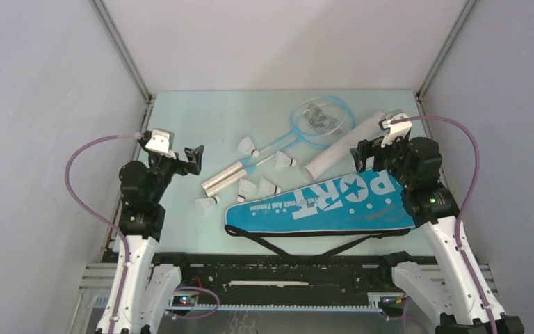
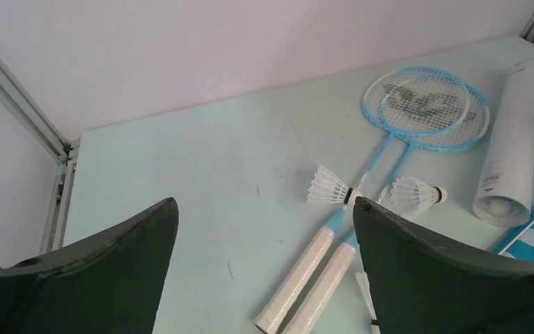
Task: Pack up the badminton gear
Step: Open the lid of the shuttle tube.
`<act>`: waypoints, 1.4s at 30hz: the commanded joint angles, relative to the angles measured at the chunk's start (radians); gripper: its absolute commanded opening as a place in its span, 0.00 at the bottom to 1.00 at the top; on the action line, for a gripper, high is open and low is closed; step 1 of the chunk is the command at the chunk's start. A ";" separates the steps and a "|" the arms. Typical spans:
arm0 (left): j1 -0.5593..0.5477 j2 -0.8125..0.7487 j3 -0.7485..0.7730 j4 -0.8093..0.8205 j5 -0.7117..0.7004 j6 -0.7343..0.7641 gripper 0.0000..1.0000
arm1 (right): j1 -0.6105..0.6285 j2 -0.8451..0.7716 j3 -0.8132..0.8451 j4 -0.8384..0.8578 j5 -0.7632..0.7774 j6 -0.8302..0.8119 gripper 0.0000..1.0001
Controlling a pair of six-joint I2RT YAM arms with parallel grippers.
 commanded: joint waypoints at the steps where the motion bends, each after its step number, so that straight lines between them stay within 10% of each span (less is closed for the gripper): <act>1: -0.005 -0.005 -0.004 0.032 0.018 0.015 1.00 | -0.008 -0.018 -0.002 0.040 -0.014 0.016 0.99; 42: -0.145 0.329 0.188 -0.221 0.186 0.316 1.00 | 0.081 0.120 -0.047 -0.010 -0.102 -0.126 1.00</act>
